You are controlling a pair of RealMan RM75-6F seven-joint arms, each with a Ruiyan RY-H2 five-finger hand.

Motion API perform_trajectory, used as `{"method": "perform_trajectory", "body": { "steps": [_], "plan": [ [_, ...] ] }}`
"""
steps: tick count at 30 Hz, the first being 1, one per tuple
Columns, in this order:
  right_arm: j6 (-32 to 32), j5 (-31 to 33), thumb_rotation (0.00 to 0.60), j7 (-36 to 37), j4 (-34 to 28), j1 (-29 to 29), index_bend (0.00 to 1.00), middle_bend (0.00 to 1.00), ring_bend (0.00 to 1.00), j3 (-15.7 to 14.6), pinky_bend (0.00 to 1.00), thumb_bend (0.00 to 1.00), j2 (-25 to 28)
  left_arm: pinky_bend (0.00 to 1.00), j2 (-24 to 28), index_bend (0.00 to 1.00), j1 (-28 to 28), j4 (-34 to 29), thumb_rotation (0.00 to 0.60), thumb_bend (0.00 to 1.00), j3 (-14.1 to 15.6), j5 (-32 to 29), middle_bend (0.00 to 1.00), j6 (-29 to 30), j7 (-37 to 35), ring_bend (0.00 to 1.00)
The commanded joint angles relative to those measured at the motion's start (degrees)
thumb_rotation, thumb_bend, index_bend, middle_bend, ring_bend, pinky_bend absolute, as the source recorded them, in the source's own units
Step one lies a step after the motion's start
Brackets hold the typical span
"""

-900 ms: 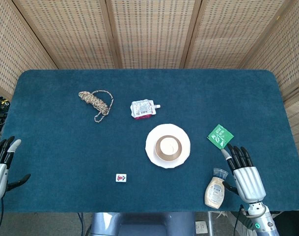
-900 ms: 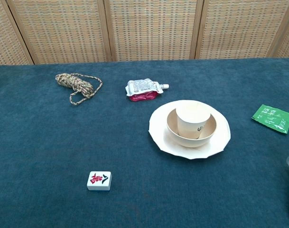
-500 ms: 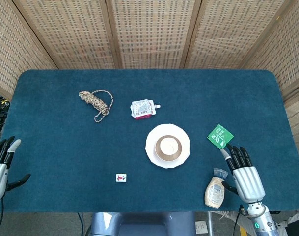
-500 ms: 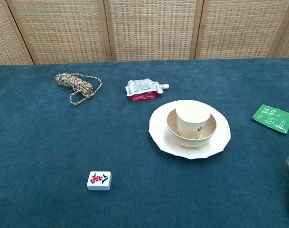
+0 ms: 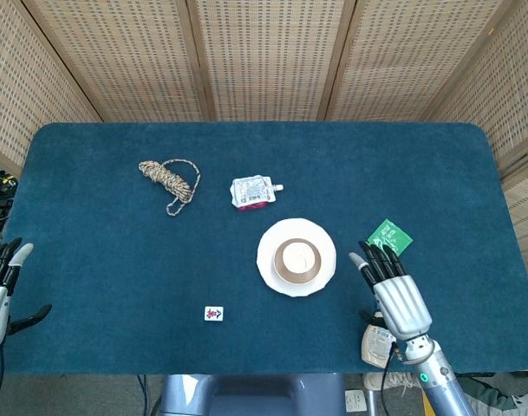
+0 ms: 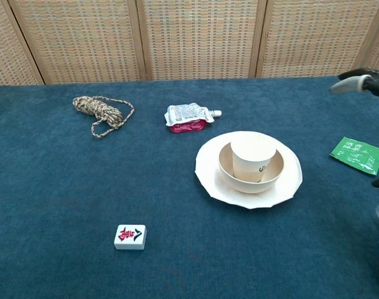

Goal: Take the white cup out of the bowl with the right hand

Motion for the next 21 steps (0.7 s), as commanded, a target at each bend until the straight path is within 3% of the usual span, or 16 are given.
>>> {"method": "perform_trajectory", "body": {
  "steps": [1,11,21],
  "plan": [
    [-6.0,6.3,0.600,-6.1,-3.3,4.7,0.19,0.00,0.00,3.7,0.02,0.28,-1.7,0.00,0.1,0.00,0.0,0.0,0.600,0.02,0.1,0.1,0.00,0.0,-0.3,0.00],
    [-12.3,26.4,0.600,-21.2,-2.6,14.8,0.19,0.00,0.00,10.3,0.03,0.34,-10.6,0.00,0.2,0.00,-0.4,0.1,0.600,0.02,0.6,0.5,0.00,-1.1,-1.0,0.00],
    [-11.3,39.3,0.600,-29.6,1.4,21.7,0.19,0.00,0.00,12.0,0.03,0.36,-15.9,0.00,0.3,0.00,-0.7,0.3,0.600,0.02,0.6,0.1,0.00,-1.7,-1.6,0.00]
  ]
}}
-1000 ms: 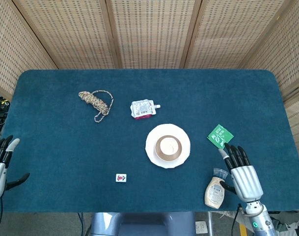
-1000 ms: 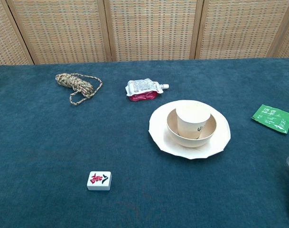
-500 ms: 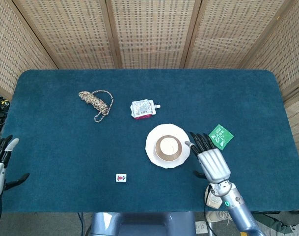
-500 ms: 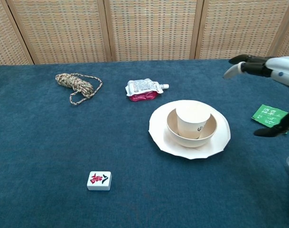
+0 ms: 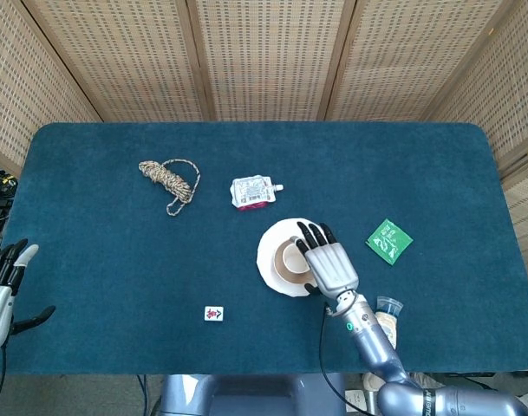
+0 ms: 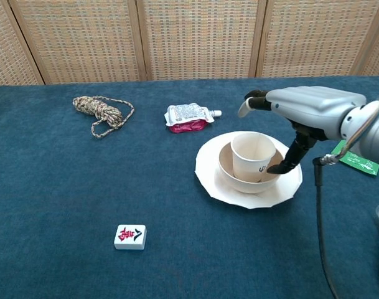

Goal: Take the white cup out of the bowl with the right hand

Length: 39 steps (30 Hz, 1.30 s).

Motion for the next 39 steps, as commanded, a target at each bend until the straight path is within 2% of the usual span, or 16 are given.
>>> {"method": "perform_trajectory", "body": {
  "steps": [1,13,19,24,32,39],
  "plan": [
    [0.7,4.5,0.600,-2.7,2.2,3.0,0.19,0.00,0.00,0.8,0.03,0.36,-2.4,0.00,0.0,0.00,-0.1,0.0,0.600,0.02,0.1,0.1,0.00,-0.1,0.0,0.00],
    [3.1,11.4,0.600,-5.6,5.4,8.4,0.25,0.00,0.00,0.1,0.03,0.42,-4.2,0.00,0.0,0.00,-0.2,0.1,0.600,0.02,0.2,0.0,0.00,-0.5,-0.2,0.00],
    [4.1,12.3,0.600,-5.8,5.9,9.5,0.35,0.04,0.00,-0.8,0.04,0.46,-4.6,0.00,0.0,0.00,-0.3,0.0,0.600,0.02,0.2,0.0,0.00,-0.5,-0.4,0.00],
    [6.6,11.1,0.600,-5.6,4.0,10.4,0.41,0.06,0.00,-0.9,0.06,0.46,-4.4,0.00,0.2,0.00,-0.2,0.0,0.600,0.02,0.2,-0.1,0.00,-0.4,-0.7,0.00],
    [9.7,9.0,0.600,-5.5,-0.2,11.2,0.42,0.06,0.00,-0.1,0.06,0.46,-2.0,0.00,0.4,0.00,-0.2,0.0,0.600,0.02,0.0,-0.3,0.00,-0.3,-1.2,0.00],
    [13.8,5.6,0.600,-4.5,-3.8,10.9,0.42,0.06,0.00,2.5,0.06,0.45,2.4,0.00,0.4,0.00,-0.1,0.0,0.600,0.02,0.0,-0.4,0.00,-0.1,-1.1,0.00]
  ]
}}
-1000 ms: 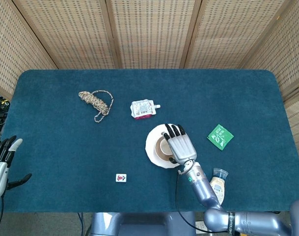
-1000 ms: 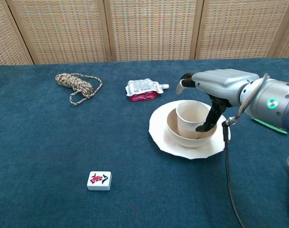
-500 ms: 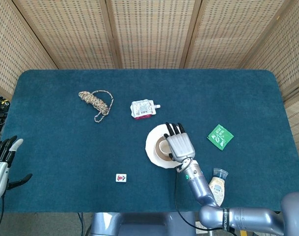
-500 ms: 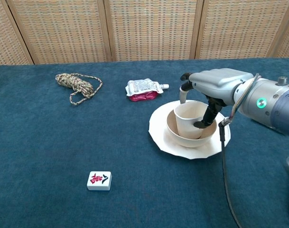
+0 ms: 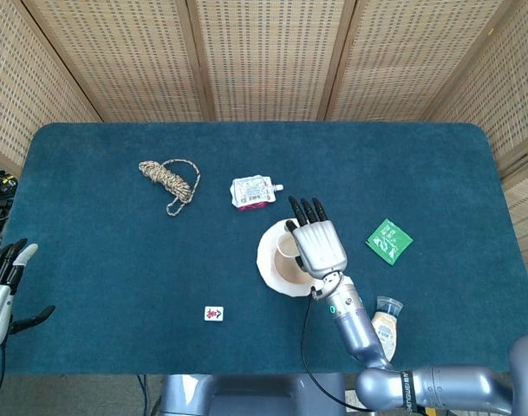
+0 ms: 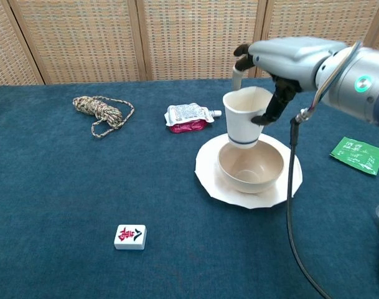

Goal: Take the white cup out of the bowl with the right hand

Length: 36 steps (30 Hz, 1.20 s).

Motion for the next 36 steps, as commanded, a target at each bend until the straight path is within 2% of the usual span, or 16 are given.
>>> {"method": "perform_trajectory", "body": {
  "steps": [1,4,8,12,22,26,31,36],
  "plan": [
    [2.6,-2.0,0.600,1.4,-1.1,-0.8,0.42,0.06,0.00,1.5,0.06,0.44,2.9,0.00,0.0,0.00,0.1,-0.1,0.600,0.02,0.0,-0.1,0.00,0.1,0.1,0.00],
    [3.3,-2.0,0.600,4.1,0.5,-2.2,0.42,0.06,0.00,1.5,0.06,0.44,4.8,0.00,0.0,0.00,0.2,-0.2,0.600,0.02,0.0,0.3,0.00,0.5,0.3,0.00],
    [1.4,-1.1,0.600,9.9,8.1,-5.2,0.41,0.05,0.00,-1.3,0.06,0.43,5.6,0.00,0.1,0.00,0.4,-0.5,0.600,0.02,0.2,0.9,0.00,1.1,0.5,0.00],
    [-1.2,-0.3,0.600,14.6,14.1,-6.7,0.41,0.05,0.00,-2.8,0.06,0.43,4.9,0.00,0.0,0.00,0.4,-0.5,0.600,0.02,0.4,1.0,0.00,1.1,0.9,0.00],
    [-5.4,0.0,0.600,20.7,24.7,-7.8,0.42,0.05,0.00,-4.0,0.06,0.40,2.1,0.00,-0.6,0.00,0.1,-0.4,0.600,0.02,0.3,0.4,0.00,0.1,2.2,0.00],
    [-6.3,0.0,0.600,21.6,26.1,-8.1,0.41,0.04,0.00,-4.3,0.06,0.37,1.3,0.00,-0.6,0.00,0.1,-0.4,0.600,0.02,0.2,0.2,0.00,0.1,2.2,0.00],
    [-6.6,-0.1,0.600,20.9,25.7,-8.3,0.35,0.01,0.00,-5.0,0.05,0.31,1.1,0.00,-0.6,0.00,0.1,-0.4,0.600,0.02,0.2,0.4,0.00,0.2,2.2,0.00],
    [-5.3,0.0,0.600,18.6,23.4,-8.6,0.18,0.00,0.00,-5.3,0.02,0.25,2.0,0.00,-0.4,0.00,0.2,-0.4,0.600,0.02,0.2,0.3,0.00,0.4,1.8,0.00]
  ]
}}
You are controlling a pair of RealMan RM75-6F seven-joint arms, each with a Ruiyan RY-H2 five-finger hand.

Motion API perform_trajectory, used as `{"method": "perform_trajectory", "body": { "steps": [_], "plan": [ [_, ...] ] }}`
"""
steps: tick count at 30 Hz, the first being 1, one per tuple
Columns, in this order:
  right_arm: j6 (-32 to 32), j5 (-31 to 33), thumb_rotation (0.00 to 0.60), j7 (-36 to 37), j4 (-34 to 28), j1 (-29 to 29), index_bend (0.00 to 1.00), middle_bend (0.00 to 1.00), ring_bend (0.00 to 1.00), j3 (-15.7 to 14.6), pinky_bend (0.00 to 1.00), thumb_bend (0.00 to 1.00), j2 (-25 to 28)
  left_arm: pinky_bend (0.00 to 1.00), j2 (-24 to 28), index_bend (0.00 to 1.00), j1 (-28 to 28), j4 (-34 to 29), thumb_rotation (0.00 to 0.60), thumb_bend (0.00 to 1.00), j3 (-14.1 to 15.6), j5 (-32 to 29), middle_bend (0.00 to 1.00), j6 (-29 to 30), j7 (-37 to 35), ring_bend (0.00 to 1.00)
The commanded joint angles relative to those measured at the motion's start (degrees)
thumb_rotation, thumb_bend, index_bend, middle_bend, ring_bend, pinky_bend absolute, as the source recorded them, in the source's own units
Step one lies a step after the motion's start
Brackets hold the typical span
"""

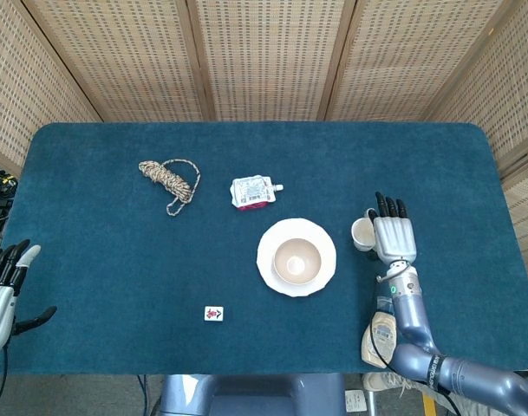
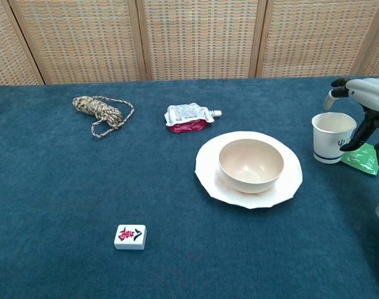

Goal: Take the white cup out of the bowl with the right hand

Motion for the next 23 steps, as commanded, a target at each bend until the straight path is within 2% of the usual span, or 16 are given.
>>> {"method": "perform_trajectory", "body": {
  "steps": [1,5,9,11,14,20,23],
  "plan": [
    [1.4,-0.2,0.600,-1.6,-1.8,-0.3,0.14,0.00,0.00,-0.2,0.01,0.24,1.0,0.00,0.1,0.00,0.0,0.0,0.600,0.02,-0.1,-0.1,0.00,0.0,-0.1,0.00],
    [6.7,-2.6,0.600,-3.3,-7.0,-1.9,0.08,0.00,0.00,-0.4,0.00,0.23,4.1,0.00,0.2,0.00,0.0,0.0,0.600,0.02,-0.1,-0.3,0.00,-0.1,-0.4,0.00],
    [12.0,-8.9,0.600,-0.4,-12.4,-5.9,0.07,0.00,0.00,-2.9,0.00,0.23,7.7,0.00,0.2,0.00,0.0,0.1,0.600,0.02,-0.2,-0.2,0.00,0.1,-0.5,0.00],
    [15.2,-14.3,0.600,3.2,-14.0,-9.0,0.07,0.00,0.00,-5.5,0.00,0.23,9.3,0.00,0.2,0.00,0.0,0.1,0.600,0.02,-0.2,-0.2,0.00,0.1,-0.5,0.00],
    [19.0,-21.2,0.600,8.8,-14.1,-13.1,0.06,0.00,0.00,-9.2,0.00,0.23,10.6,0.00,0.1,0.00,0.1,0.2,0.600,0.02,-0.2,-0.2,0.00,0.3,-0.4,0.00],
    [25.1,-30.6,0.600,18.3,-10.8,-20.3,0.05,0.00,0.00,-14.8,0.00,0.23,11.2,0.00,0.1,0.00,0.3,0.2,0.600,0.02,-0.2,0.1,0.00,0.9,-0.2,0.00],
    [27.3,-33.7,0.600,20.1,-8.6,-22.9,0.05,0.00,0.00,-16.3,0.00,0.23,11.2,0.00,0.0,0.00,0.4,0.2,0.600,0.02,-0.2,0.2,0.00,0.9,-0.1,0.00]
  ]
}}
